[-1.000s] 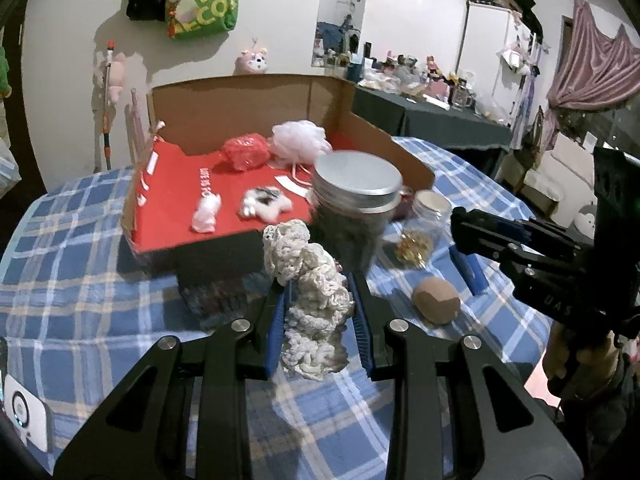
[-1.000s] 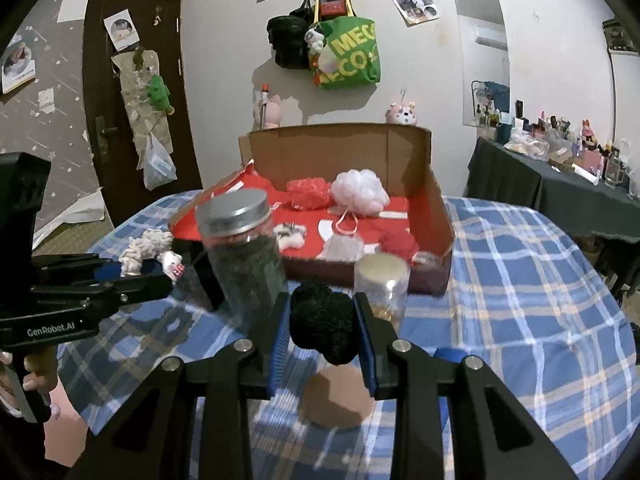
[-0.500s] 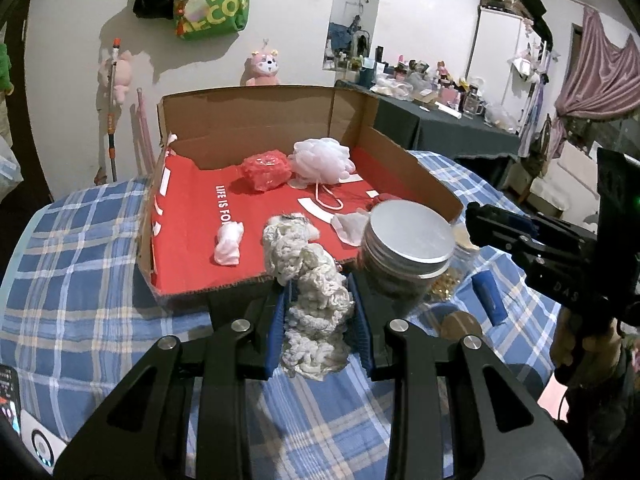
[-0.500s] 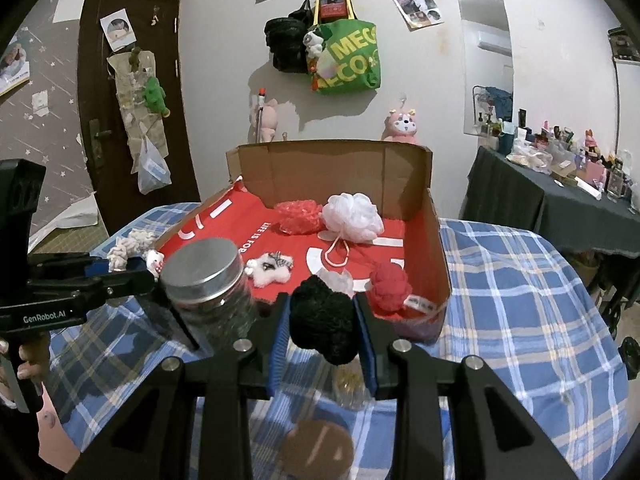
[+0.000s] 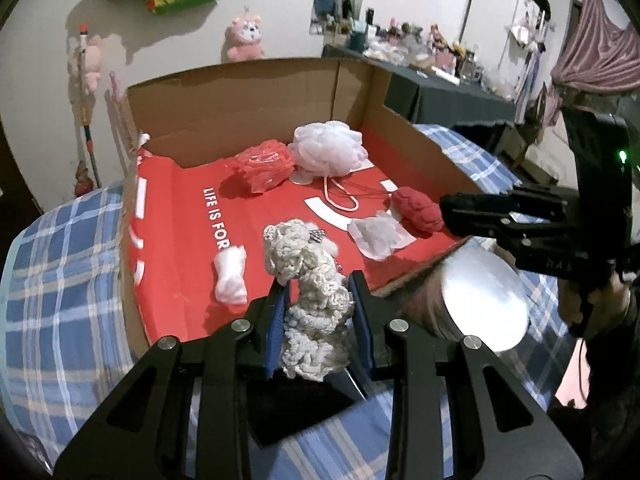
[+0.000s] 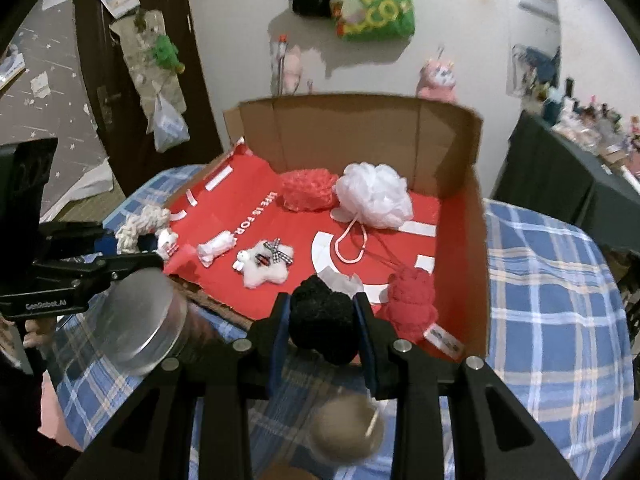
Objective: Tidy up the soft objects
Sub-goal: 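Lower the scrunchie and pom-pom down into the box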
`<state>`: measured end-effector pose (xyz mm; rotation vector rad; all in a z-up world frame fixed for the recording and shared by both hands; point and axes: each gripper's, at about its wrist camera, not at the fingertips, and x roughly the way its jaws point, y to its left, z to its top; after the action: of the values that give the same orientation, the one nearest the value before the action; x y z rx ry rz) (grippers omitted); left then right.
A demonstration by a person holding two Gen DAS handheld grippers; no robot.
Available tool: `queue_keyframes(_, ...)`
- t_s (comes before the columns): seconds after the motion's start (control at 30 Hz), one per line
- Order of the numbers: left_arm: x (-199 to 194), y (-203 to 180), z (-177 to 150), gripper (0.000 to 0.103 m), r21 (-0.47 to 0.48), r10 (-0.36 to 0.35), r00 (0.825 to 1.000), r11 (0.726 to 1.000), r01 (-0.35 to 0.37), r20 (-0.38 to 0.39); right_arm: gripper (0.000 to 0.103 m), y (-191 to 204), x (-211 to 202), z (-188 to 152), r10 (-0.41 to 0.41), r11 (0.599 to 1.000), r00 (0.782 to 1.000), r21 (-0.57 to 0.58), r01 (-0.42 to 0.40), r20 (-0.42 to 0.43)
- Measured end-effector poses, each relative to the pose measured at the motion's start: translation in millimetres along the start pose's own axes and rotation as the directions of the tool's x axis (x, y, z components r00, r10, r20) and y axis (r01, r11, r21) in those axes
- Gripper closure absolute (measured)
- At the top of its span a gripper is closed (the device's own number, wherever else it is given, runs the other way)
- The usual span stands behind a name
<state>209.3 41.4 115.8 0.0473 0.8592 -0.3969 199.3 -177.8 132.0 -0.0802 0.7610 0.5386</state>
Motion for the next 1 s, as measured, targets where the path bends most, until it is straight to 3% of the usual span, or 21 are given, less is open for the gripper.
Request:
queue_keyframes(0.3, 49.8, 22.2, 45.2, 0.075, -0.011, -0.030, 0.989, 1.000, 0.029, -0.148, 0.070, -14.6, 55.1, 50.1, 0.043, 0.999, 0.979, -0.015, -0.047, -0.197)
queue_keyframes(0.5, 83.8, 27.6, 64.4, 0.075, -0.002, -0.021, 0.973, 1.000, 0.021, -0.229, 0.070, -22.1, 102.4, 70.8, 0.035, 0.999, 0.940, -0.012, -0.042, -0.339)
queue_keyframes(0.7, 108.4, 34.5, 74.5, 0.075, -0.010, -0.007, 0.962, 1.000, 0.004, -0.274, 0.070, -25.8, 136.3, 77.9, -0.014, 0.999, 0.912, -0.037, -0.002, -0.409)
queue_keyframes(1.0, 125.5, 47.8, 75.1, 0.075, -0.015, 0.013, 0.950, 1.000, -0.019, -0.313, 0.069, -22.9, 152.5, 76.9, -0.049, 0.998, 0.891, -0.066, 0.021, -0.452)
